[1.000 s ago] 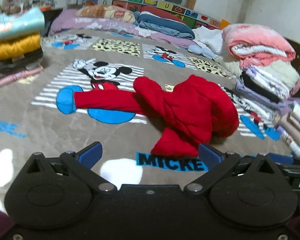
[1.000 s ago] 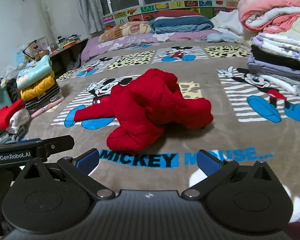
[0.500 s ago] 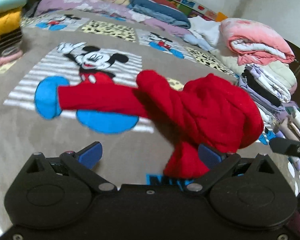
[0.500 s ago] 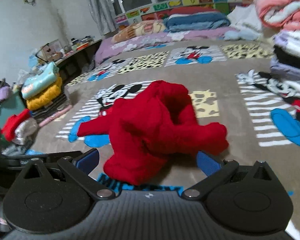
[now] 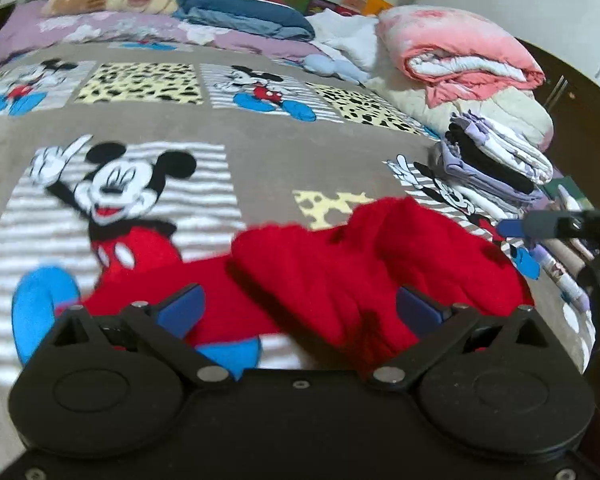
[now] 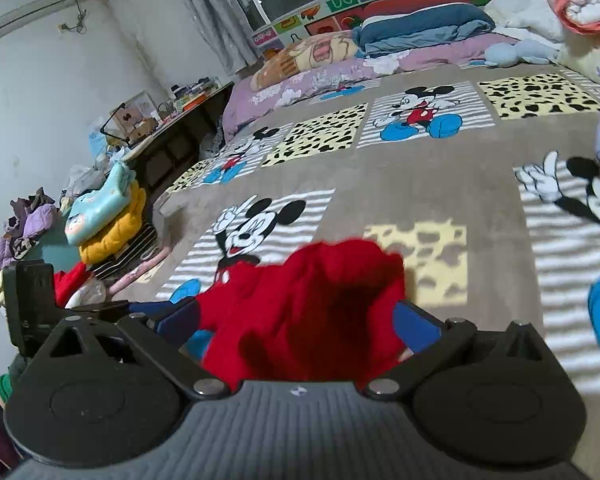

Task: Fold clothes
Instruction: 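Lower both grippers onto the red sweater and grasp its fabric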

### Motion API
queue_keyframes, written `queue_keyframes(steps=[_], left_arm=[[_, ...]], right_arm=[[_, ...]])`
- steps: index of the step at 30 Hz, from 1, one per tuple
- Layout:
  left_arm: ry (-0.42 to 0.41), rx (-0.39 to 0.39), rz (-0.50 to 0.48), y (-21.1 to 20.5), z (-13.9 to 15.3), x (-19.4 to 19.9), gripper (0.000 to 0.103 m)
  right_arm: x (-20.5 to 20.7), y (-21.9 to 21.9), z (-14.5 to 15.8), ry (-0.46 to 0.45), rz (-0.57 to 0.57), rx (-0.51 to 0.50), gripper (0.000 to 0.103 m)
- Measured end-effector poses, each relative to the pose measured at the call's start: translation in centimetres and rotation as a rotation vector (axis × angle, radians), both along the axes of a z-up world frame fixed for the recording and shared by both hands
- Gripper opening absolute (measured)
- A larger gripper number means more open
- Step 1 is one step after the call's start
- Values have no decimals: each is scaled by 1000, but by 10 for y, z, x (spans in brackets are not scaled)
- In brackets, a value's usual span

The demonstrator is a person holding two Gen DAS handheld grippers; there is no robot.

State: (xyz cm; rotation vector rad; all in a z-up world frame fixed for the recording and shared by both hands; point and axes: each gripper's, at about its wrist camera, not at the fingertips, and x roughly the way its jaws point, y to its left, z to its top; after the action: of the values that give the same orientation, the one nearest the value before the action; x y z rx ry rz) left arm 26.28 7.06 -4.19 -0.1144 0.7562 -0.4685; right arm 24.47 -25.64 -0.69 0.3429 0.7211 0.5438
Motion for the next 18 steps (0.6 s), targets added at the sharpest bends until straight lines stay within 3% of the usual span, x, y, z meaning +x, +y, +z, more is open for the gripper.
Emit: queue_keyframes(steps=[7,15,18], left_arm=[[29,-1,-136,-4,-1,52,81],[130,-16,-237,-12,-25,109,79],[195,-38,-267,-14,-40,128,74]], right_arm=[[66,-2,-13,42,54,20,93],[130,6,-44,109,115,70,91],[148,9,-59,146,147,92,91]])
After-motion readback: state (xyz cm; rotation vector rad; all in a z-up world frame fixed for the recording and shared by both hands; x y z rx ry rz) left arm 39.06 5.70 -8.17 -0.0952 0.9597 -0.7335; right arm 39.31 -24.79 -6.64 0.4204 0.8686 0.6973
